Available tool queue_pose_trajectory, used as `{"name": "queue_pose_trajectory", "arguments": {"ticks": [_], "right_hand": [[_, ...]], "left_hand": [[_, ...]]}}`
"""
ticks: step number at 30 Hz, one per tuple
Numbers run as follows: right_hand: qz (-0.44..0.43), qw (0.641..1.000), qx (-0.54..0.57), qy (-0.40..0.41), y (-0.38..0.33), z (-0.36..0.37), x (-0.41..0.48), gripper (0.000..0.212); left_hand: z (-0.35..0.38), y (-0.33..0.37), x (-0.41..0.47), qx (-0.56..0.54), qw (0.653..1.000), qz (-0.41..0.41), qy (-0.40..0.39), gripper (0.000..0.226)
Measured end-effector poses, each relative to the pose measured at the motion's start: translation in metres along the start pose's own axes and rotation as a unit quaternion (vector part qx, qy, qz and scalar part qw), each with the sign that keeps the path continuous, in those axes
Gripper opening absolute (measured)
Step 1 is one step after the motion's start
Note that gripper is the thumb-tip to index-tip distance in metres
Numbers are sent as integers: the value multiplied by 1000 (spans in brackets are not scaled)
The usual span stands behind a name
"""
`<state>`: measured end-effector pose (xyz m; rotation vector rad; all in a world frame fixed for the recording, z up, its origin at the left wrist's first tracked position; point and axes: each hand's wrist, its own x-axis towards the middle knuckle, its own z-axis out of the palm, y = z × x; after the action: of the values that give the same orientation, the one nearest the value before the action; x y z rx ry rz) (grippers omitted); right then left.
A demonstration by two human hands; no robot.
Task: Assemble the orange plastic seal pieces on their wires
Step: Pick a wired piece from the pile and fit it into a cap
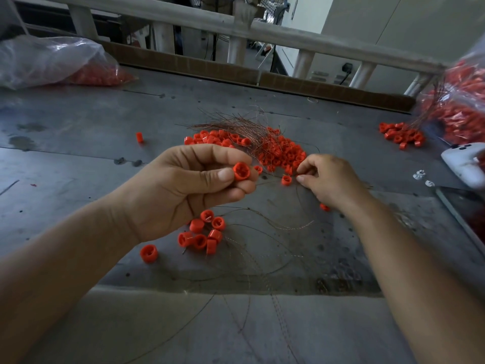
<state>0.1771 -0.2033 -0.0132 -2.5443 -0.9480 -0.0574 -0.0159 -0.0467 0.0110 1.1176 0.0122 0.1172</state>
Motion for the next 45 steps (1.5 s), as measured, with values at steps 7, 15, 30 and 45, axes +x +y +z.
{"name": "queue_pose_trajectory", "arguments": {"ticks": [7,15,30,45], "right_hand": [[9,977,207,57,-9,-19,-2,24],[-129,942,310,21,-51,-20,-29,8],[-147,880,452,-19,-64,-13,-38,17],[-162,880,442,-64,-71,-12,-43,15]], "left_hand": [[-3,0,2,4,1000,1,-1,22],[-4,0,2,11,1000,-8,23,22],[0,-1,1,29,999,-22,37,25],[2,-3,2,60,995,-11,82,22]]}}
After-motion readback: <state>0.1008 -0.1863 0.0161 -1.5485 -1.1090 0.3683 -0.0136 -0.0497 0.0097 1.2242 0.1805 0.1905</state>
